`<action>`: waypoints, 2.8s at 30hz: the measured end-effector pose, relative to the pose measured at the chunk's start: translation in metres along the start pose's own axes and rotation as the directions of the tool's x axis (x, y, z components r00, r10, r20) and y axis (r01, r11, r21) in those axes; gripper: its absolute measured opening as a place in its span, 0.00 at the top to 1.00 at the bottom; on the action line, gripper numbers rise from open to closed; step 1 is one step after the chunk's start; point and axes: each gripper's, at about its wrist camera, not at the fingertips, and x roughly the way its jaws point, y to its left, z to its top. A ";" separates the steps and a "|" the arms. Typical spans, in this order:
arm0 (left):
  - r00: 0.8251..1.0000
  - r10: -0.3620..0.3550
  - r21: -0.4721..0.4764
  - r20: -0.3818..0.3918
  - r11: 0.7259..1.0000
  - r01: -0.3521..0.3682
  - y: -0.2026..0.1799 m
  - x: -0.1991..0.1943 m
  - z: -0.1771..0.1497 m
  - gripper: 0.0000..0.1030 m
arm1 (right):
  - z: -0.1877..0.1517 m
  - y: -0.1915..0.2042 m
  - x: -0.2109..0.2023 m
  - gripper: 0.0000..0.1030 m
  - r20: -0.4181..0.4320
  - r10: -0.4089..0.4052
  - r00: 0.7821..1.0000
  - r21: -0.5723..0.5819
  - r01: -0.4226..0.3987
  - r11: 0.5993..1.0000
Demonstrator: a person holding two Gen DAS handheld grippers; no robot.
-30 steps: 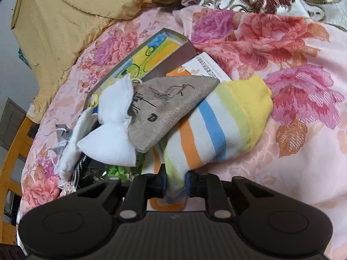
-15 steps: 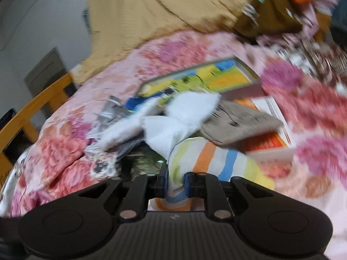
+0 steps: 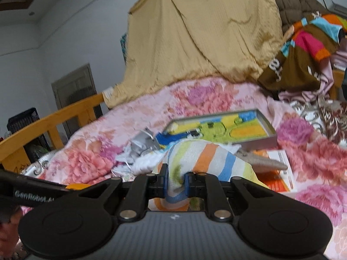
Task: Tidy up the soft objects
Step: 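Carry the orange piece with the left tool while the right carries the sock to the frog tray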
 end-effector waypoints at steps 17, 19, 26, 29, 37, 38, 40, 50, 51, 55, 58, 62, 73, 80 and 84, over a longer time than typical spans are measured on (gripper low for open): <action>0.999 -0.009 0.105 0.051 0.994 0.004 -0.011 0.001 0.053 0.69 | 0.008 -0.007 -0.013 0.85 0.085 -0.002 0.996 0.016 0.001 1.000; 0.998 -0.026 0.104 0.061 0.994 0.019 -0.011 0.006 0.058 0.69 | 0.009 -0.010 -0.014 0.85 0.092 -0.002 0.996 0.030 0.000 1.000; 0.991 -0.070 0.058 0.116 0.996 0.063 -0.010 0.023 0.079 0.69 | 0.029 -0.027 -0.010 0.85 0.109 -0.007 0.994 0.095 -0.004 0.995; 0.989 -0.073 0.049 0.131 0.997 0.067 -0.011 0.032 0.094 0.69 | 0.047 -0.036 0.000 0.85 0.126 -0.010 0.992 0.108 -0.003 0.994; 0.986 -0.077 0.054 0.149 0.996 0.070 -0.006 0.070 0.137 0.69 | 0.089 -0.065 0.063 0.85 0.155 -0.059 0.986 0.170 0.033 0.985; 0.985 -0.075 0.054 0.152 0.996 0.068 -0.005 0.076 0.143 0.69 | 0.091 -0.069 0.073 0.85 0.153 -0.063 0.986 0.182 0.035 0.983; 0.985 -0.070 0.051 0.159 0.997 0.063 -0.002 0.086 0.152 0.69 | 0.098 -0.075 0.095 0.85 0.140 -0.067 0.988 0.193 0.040 0.980; 0.986 -0.025 0.035 0.167 0.999 0.020 0.009 0.166 0.191 0.69 | 0.102 -0.115 0.189 0.85 0.056 -0.059 0.997 0.240 0.044 0.970; 0.986 -0.025 0.026 0.165 0.999 0.021 0.010 0.176 0.194 0.69 | 0.101 -0.120 0.195 0.85 0.048 -0.057 0.997 0.249 0.043 0.968; 0.990 -0.010 -0.026 0.142 1.000 0.014 0.013 0.218 0.203 0.69 | 0.095 -0.136 0.220 0.84 -0.030 -0.053 0.998 0.265 0.059 0.962; 0.993 0.022 -0.034 0.114 0.999 -0.018 0.012 0.244 0.206 0.69 | 0.090 -0.147 0.233 0.84 -0.071 -0.048 0.996 0.306 0.068 0.950; 0.996 0.042 -0.028 0.074 0.999 -0.040 0.010 0.267 0.207 0.69 | 0.083 -0.163 0.242 0.84 -0.105 -0.044 0.993 0.363 0.080 0.928; 0.992 0.110 -0.037 -0.054 0.993 -0.112 0.012 0.300 0.198 0.69 | 0.075 -0.176 0.252 0.80 -0.187 -0.041 0.982 0.410 0.116 0.905; 0.987 0.122 -0.075 -0.100 0.989 -0.130 0.019 0.305 0.194 0.66 | 0.072 -0.173 0.255 0.74 -0.228 -0.049 0.972 0.394 0.138 0.909; 0.986 0.132 -0.088 -0.099 0.986 -0.140 0.022 0.301 0.193 0.62 | 0.072 -0.172 0.253 0.70 -0.235 -0.052 0.970 0.385 0.142 0.912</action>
